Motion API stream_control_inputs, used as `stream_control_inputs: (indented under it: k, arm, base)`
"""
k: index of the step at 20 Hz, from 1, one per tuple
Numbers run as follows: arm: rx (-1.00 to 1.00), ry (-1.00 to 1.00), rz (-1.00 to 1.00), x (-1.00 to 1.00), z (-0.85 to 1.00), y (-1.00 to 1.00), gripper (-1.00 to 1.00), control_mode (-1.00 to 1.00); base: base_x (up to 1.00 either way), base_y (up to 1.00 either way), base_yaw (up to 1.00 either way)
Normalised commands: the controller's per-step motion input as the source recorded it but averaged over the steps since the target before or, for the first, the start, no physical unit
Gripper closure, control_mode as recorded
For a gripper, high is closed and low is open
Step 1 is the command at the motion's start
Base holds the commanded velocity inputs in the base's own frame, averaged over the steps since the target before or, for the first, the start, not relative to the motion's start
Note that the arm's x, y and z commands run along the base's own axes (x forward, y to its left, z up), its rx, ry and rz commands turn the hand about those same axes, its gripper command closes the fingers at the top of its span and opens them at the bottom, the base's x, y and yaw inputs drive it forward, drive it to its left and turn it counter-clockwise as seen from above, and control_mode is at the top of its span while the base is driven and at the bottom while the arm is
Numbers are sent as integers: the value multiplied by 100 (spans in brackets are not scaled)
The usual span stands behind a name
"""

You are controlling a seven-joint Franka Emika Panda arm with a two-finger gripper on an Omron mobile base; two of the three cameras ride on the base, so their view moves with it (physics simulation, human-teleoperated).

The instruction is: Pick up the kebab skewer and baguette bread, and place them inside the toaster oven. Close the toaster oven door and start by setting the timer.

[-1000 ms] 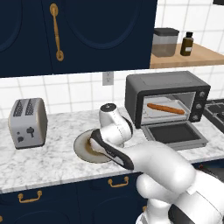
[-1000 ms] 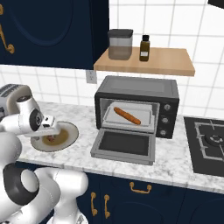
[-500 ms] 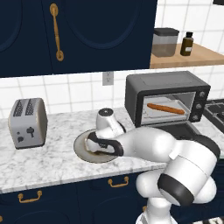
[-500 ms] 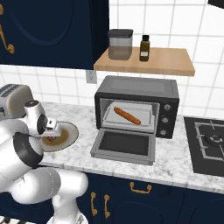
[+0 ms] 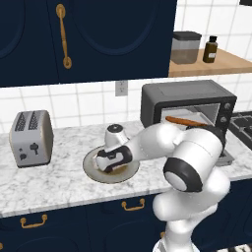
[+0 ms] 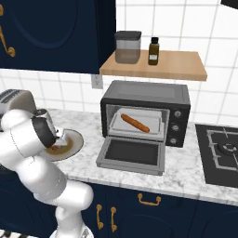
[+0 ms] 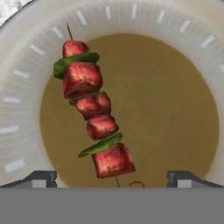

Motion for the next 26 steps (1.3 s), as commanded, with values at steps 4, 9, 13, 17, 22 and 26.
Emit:
stream_control_inputs:
  k: [4, 9, 13, 17, 22, 26]
  arm:
    - [0, 2, 0, 29, -25, 6, -100, -100]
    - [0, 0, 0, 25, -24, 7, -100, -100]
    - [0, 0, 0, -14, -3, 5, 100, -100]
    - [0, 0, 2, -16, -2, -28, 100, -100]
    - [6, 0, 6, -28, 68, -80, 100, -100]
    - [11, 0, 1, -9, 100, -100, 100, -100]
  base:
    - [0, 0, 0]
    - [0, 0, 0]
    - [0, 0, 0]
    - [0, 0, 0]
    - [0, 0, 0]
    - [0, 0, 0]
